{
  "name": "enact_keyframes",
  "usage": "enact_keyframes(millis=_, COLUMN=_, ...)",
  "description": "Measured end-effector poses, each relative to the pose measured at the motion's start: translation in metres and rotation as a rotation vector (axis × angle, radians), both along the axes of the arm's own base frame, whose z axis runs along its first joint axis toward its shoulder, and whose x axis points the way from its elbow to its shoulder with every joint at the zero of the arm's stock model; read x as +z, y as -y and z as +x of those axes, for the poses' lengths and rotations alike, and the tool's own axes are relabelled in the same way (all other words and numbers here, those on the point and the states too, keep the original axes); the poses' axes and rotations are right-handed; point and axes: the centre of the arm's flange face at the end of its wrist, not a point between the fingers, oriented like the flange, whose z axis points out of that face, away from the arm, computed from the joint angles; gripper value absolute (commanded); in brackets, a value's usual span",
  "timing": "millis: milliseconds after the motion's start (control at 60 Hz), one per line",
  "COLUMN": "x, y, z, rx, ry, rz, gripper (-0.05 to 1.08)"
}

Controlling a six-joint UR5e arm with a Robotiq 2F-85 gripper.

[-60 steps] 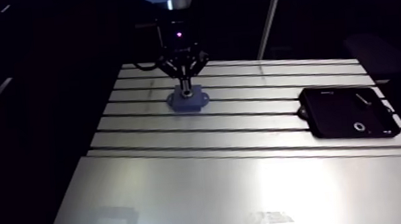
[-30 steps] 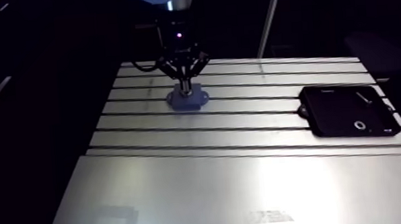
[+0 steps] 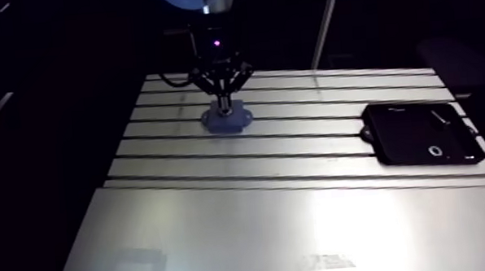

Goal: Pick up the bearing and press it into the housing until flush.

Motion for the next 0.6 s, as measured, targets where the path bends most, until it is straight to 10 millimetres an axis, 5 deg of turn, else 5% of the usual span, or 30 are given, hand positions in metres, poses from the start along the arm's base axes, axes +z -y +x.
enact_keyframes(millis=600, x=-0.0032, y=0.0002, z=-0.0004, rx=0.0, ry=-0.001, rz=-0.002, gripper=1.08)
